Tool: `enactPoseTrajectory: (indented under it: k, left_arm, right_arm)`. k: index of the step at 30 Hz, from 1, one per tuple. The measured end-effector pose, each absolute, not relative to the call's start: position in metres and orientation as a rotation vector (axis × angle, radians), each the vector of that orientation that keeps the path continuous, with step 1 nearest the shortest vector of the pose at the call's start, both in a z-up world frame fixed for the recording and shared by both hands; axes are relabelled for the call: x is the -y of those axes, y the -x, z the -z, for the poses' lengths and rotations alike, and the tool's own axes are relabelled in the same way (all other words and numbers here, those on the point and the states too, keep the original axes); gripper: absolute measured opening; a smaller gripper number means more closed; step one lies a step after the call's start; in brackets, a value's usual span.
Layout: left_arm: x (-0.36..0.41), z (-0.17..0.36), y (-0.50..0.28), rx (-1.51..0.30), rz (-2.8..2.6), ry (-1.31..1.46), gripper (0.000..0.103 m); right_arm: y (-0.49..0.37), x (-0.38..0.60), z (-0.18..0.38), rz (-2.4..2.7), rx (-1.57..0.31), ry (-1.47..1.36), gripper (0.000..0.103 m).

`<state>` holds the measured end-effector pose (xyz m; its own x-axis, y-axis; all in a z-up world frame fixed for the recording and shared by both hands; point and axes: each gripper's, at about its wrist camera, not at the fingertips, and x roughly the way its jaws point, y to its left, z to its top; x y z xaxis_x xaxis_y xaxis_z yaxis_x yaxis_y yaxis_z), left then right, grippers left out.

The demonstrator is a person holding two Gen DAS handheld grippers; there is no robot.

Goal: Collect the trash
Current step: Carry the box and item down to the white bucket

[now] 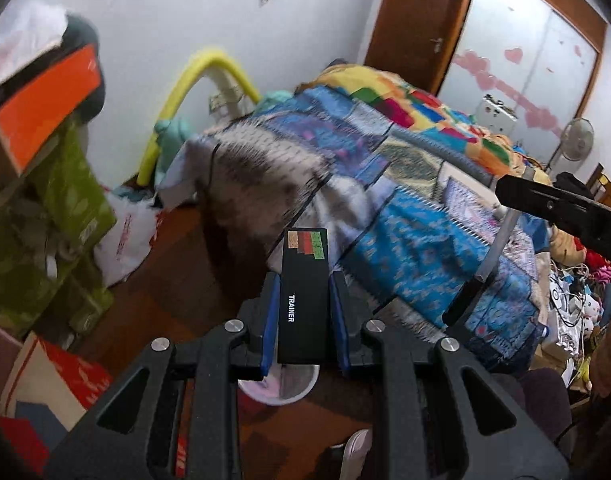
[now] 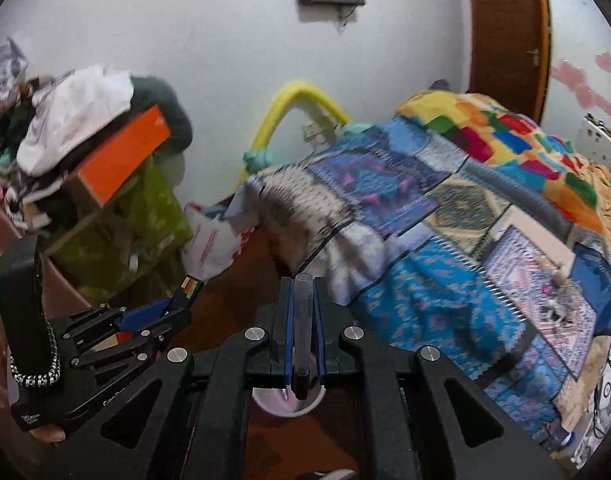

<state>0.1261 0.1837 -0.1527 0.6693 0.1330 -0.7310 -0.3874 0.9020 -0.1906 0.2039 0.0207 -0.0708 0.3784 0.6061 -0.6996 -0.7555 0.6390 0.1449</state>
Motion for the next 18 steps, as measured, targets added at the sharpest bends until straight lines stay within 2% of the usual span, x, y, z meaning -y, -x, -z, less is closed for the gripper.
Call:
enactPoseTrajectory:
  k: [18]
  left_arm:
    - [-0.222, 0.292, -0.136, -1.064, -0.361, 0.546, 0.024]
  right_arm:
    - [-0.219, -0.107, 0.212, -0.929, -1.111, 0.385, 0.008]
